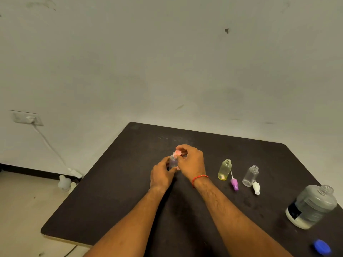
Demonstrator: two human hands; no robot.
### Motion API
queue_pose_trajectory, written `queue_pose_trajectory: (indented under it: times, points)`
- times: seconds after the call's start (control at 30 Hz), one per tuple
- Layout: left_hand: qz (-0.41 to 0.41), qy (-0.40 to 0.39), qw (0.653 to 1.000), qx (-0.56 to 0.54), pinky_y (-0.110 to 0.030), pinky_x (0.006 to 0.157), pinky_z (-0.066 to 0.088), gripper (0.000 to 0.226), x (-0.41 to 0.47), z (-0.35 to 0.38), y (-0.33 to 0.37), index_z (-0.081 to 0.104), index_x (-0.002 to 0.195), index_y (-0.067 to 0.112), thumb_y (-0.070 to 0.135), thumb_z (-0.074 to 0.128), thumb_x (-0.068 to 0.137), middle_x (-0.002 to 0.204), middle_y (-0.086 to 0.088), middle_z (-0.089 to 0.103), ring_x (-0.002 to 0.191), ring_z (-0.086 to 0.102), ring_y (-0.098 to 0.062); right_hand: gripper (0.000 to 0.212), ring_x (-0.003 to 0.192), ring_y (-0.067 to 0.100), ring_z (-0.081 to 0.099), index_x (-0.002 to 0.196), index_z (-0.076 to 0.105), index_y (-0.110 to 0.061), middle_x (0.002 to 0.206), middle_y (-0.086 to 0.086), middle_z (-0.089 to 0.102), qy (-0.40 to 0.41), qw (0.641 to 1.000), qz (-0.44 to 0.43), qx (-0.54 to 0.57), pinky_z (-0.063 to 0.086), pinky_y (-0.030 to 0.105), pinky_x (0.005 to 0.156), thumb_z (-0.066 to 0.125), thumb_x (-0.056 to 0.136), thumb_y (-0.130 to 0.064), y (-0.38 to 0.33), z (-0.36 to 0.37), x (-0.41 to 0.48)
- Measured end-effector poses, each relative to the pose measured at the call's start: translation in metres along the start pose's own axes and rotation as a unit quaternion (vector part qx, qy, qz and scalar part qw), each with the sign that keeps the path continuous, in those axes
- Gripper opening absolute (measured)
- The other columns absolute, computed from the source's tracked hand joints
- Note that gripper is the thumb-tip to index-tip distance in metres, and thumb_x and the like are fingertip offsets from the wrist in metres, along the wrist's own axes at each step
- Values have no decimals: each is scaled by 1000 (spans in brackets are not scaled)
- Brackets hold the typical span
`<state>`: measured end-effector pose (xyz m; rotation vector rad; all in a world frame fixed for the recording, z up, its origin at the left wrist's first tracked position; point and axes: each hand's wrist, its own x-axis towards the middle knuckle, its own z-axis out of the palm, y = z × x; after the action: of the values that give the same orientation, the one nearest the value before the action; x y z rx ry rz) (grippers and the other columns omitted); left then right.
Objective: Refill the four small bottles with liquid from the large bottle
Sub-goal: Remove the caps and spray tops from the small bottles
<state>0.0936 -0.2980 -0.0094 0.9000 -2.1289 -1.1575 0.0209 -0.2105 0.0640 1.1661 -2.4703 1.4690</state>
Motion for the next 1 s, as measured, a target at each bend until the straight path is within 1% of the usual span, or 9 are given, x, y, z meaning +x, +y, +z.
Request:
queue_pose_trajectory:
  times: [0.1,0.2,0.33,0.4,0.5,0.6,0.7,0.9,1.0]
  points:
    - [3,7,1000,-26,-25,91,55,37,1,0,-3,68,122,29,30,78,86,112,12,74,106,68,-6,15,77,5,64,93,73,-22,81,-11,69,24,1000,13,-16,58,31,81,71,81,-13,5,1,-7]
    - [6,20,999,-31,-23,88,54,37,1,0,-4,69,122,27,29,79,86,111,11,74,103,67,-5,9,69,8,58,85,70,-19,67,-13,56,29,998,26,-51,51,35,91,65,83,-12,11,5,-17]
    - [6,32,999,-10,-32,89,57,37,0,0,-4,69,121,26,32,78,86,109,8,75,102,69,-9,17,70,15,56,70,58,-20,70,-6,57,-1,992,56,-114,53,40,72,51,86,-19,23,17,-23]
    - [1,41,999,-3,-31,90,57,36,0,-1,-3,68,122,24,29,77,87,111,5,75,104,69,-12,23,67,17,52,66,49,-20,71,-5,56,-17,987,57,-150,49,39,69,48,89,-20,29,23,-24]
    - [-9,55,998,0,-28,90,55,35,-1,-1,-1,68,121,22,24,76,87,113,1,74,106,69,-15,21,74,21,56,72,52,-19,83,2,62,-41,979,57,-192,43,35,68,47,93,-18,32,27,-24]
    - [-15,63,998,7,-32,92,55,34,-2,-1,-3,68,120,22,24,75,87,114,0,74,106,69,-17,18,83,23,60,83,61,-13,91,5,63,-52,974,58,-212,39,32,66,48,94,-16,33,27,-20]
    - [-13,58,998,17,-29,94,53,39,-1,-1,-2,65,127,23,24,74,89,119,0,73,110,68,-17,17,82,22,60,86,63,-11,93,7,64,-57,974,52,-214,46,33,69,48,95,-15,35,28,-17]
    - [6,54,998,38,-25,89,50,43,-3,-2,1,61,134,25,27,70,93,119,2,73,108,68,-16,17,88,23,62,97,62,-11,99,7,64,-66,970,42,-232,43,31,71,47,97,-18,35,28,-17]
    - [7,55,998,40,-26,89,50,44,-3,-2,1,60,136,26,28,70,93,122,2,72,109,68,-16,14,90,22,63,101,60,-13,102,5,64,-67,969,35,-235,49,36,76,49,96,-19,35,29,-20]
